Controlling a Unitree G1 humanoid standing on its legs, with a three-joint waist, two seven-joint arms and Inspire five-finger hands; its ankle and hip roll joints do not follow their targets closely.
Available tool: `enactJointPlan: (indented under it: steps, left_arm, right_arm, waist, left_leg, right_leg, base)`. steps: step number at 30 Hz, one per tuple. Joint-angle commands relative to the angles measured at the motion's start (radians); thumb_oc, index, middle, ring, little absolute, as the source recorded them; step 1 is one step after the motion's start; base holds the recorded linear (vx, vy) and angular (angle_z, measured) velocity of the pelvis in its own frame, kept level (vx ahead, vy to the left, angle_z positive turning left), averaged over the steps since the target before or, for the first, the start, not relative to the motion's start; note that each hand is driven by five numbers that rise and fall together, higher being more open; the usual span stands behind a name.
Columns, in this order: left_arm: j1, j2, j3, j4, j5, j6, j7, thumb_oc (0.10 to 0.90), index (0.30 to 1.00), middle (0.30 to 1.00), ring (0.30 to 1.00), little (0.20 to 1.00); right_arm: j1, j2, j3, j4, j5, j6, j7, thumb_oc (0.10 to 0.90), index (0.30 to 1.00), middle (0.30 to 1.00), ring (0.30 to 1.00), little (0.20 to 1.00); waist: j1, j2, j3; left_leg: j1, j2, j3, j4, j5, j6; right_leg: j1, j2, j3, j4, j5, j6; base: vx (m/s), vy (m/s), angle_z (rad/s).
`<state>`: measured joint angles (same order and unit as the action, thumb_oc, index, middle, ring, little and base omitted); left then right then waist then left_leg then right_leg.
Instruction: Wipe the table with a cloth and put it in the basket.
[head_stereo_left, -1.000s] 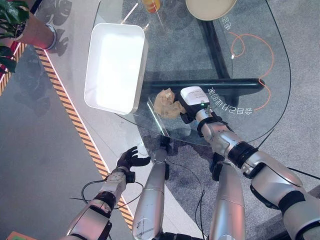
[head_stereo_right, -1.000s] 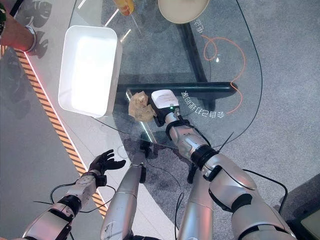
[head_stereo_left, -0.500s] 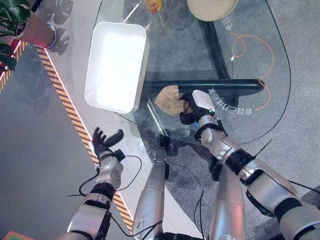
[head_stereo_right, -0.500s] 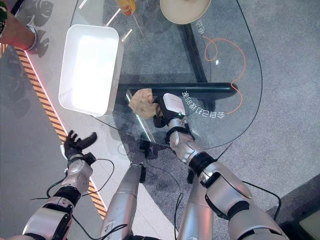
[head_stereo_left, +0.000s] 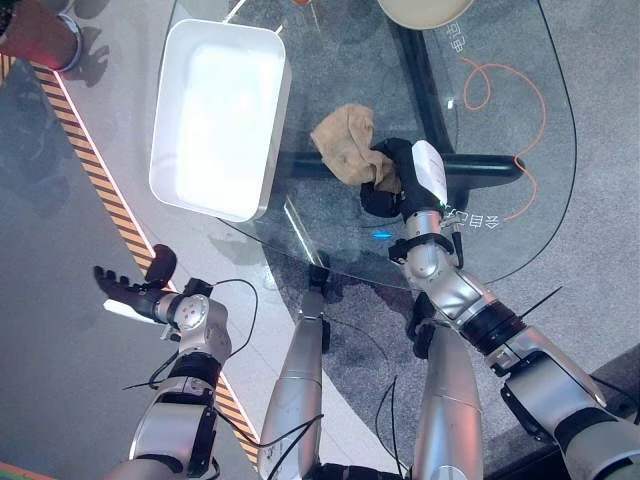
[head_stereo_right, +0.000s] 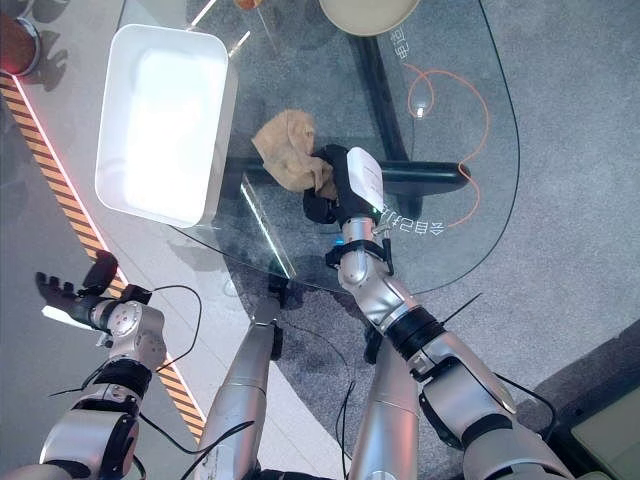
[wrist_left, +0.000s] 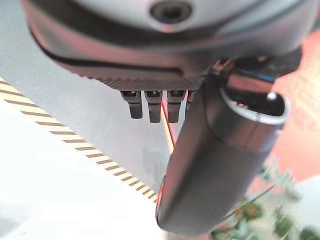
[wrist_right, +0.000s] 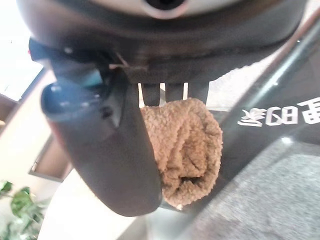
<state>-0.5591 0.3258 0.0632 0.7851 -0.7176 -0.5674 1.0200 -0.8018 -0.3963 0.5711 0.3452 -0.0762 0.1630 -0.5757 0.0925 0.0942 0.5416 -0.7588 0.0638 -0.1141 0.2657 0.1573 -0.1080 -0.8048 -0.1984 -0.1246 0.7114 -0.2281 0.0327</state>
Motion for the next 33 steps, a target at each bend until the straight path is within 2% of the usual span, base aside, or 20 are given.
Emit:
enactJointPlan:
  steps: [1,3,5,7,9,13,15,22,23,25,33]
  left_arm:
    - [-0.003,0.124,0.055,-0.077,0.136,-0.132,0.06,0.8,0.9,0.9,0.9,0.9]
    - [0.004,0.127,0.053,-0.149,0.192,-0.153,0.035,0.8,0.9,0.9,0.9,0.9]
    - [0.003,0.118,0.051,-0.235,0.186,-0.158,-0.026,0.8,0.9,0.9,0.9,0.9]
    - [0.006,0.097,0.042,-0.32,0.141,-0.177,-0.176,0.8,0.9,0.9,0.9,0.9]
    - [0.001,0.071,0.021,-0.394,0.118,-0.161,-0.289,0.8,0.9,0.9,0.9,0.9]
    - [-0.006,0.045,-0.029,-0.536,0.028,-0.074,-0.5,0.8,0.9,0.9,0.9,0.9]
    - [-0.001,0.016,-0.061,-0.604,-0.051,-0.009,-0.629,0.8,0.9,0.9,0.9,0.9]
    - [0.004,-0.011,-0.158,-0.693,-0.24,0.175,-0.888,0.8,0.9,0.9,0.9,0.9]
    - [0.005,-0.013,-0.175,-0.7,-0.29,0.23,-0.939,0.8,0.9,0.9,0.9,0.9]
    - [0.003,-0.013,-0.199,-0.705,-0.336,0.28,-0.978,0.8,0.9,0.9,0.9,0.9]
    - [-0.005,-0.015,-0.244,-0.726,-0.51,0.396,-1.092,0.8,0.9,0.9,0.9,0.9]
  right_arm:
    - [-0.042,0.037,-0.048,-0.191,-0.036,-0.103,-0.078,0.1,0.3,0.3,0.3,0.2]
    - [-0.025,0.03,-0.061,-0.225,-0.049,-0.109,-0.079,0.1,0.3,0.3,0.3,0.2]
    - [-0.01,0.022,-0.079,-0.265,-0.056,-0.107,-0.07,0.1,0.3,0.3,0.3,0.2]
    - [0.006,0.02,-0.099,-0.3,-0.074,-0.112,-0.055,0.1,0.3,0.3,0.3,0.2]
    - [0.012,0.018,-0.111,-0.324,-0.081,-0.114,-0.045,0.1,0.3,0.3,0.3,0.2]
    - [0.028,0.021,-0.148,-0.373,-0.094,-0.135,-0.007,0.1,0.3,0.3,0.3,0.2]
    - [0.037,0.03,-0.164,-0.392,-0.11,-0.149,0.021,0.1,0.3,0.3,0.3,0.2]
    - [0.055,0.032,-0.188,-0.437,-0.121,-0.172,0.066,0.1,0.3,0.3,0.3,0.2]
    - [0.065,0.031,-0.19,-0.444,-0.107,-0.185,0.077,0.1,0.3,0.3,0.3,0.2]
    - [0.071,0.032,-0.191,-0.452,-0.098,-0.199,0.09,0.1,0.3,0.3,0.3,0.2]
    - [0.08,0.031,-0.166,-0.479,-0.088,-0.226,0.117,0.1,0.3,0.3,0.3,0.2]
  waist:
    - [-0.011,-0.018,-0.022]
    - [-0.011,-0.017,-0.022]
    - [-0.012,-0.017,-0.022]
    - [-0.013,-0.015,-0.022]
    - [-0.014,-0.015,-0.022]
    - [-0.021,-0.017,-0.022]
    - [-0.027,-0.018,-0.022]
    - [-0.042,-0.017,-0.022]
    - [-0.048,-0.017,-0.022]
    - [-0.055,-0.017,-0.022]
    - [-0.067,-0.019,-0.022]
  left_leg:
    - [0.015,-0.081,0.102,0.112,-0.139,0.113]
    - [0.017,-0.081,0.102,0.112,-0.141,0.113]
    - [0.015,-0.082,0.104,0.115,-0.145,0.114]
    - [0.015,-0.083,0.106,0.116,-0.148,0.116]
    - [0.015,-0.084,0.107,0.116,-0.15,0.118]
    - [0.014,-0.085,0.111,0.12,-0.154,0.124]
    - [0.01,-0.085,0.115,0.126,-0.158,0.126]
    - [0.01,-0.087,0.125,0.129,-0.161,0.132]
    - [0.013,-0.087,0.128,0.129,-0.163,0.133]
    - [0.014,-0.088,0.13,0.132,-0.165,0.135]
    - [0.019,-0.09,0.134,0.134,-0.17,0.136]
  right_leg:
    - [0.027,0.076,0.011,-0.197,0.147,-0.021]
    - [0.029,0.075,0.013,-0.198,0.146,-0.02]
    - [0.029,0.074,0.012,-0.196,0.146,-0.019]
    - [0.029,0.073,0.013,-0.196,0.145,-0.018]
    - [0.03,0.073,0.012,-0.197,0.145,-0.017]
    - [0.03,0.076,0.013,-0.198,0.151,-0.013]
    - [0.025,0.078,0.014,-0.198,0.154,-0.011]
    - [0.027,0.073,0.014,-0.21,0.168,-0.003]
    - [0.03,0.072,0.015,-0.213,0.171,-0.001]
    - [0.03,0.071,0.017,-0.214,0.174,0.001]
    - [0.035,0.065,0.021,-0.226,0.183,0.005]
  base:
    - [0.0,0.0,0.0]
    - [0.0,0.0,0.0]
    - [0.0,0.0,0.0]
    - [0.0,0.0,0.0]
    - [0.0,0.0,0.0]
    - [0.0,-0.004,-0.03]
    - [0.0,0.004,-0.04]
    - [0.0,0.001,0.0]
    - [0.0,0.0,0.0]
    - [0.0,0.0,0.0]
    - [0.0,0.0,0.0]
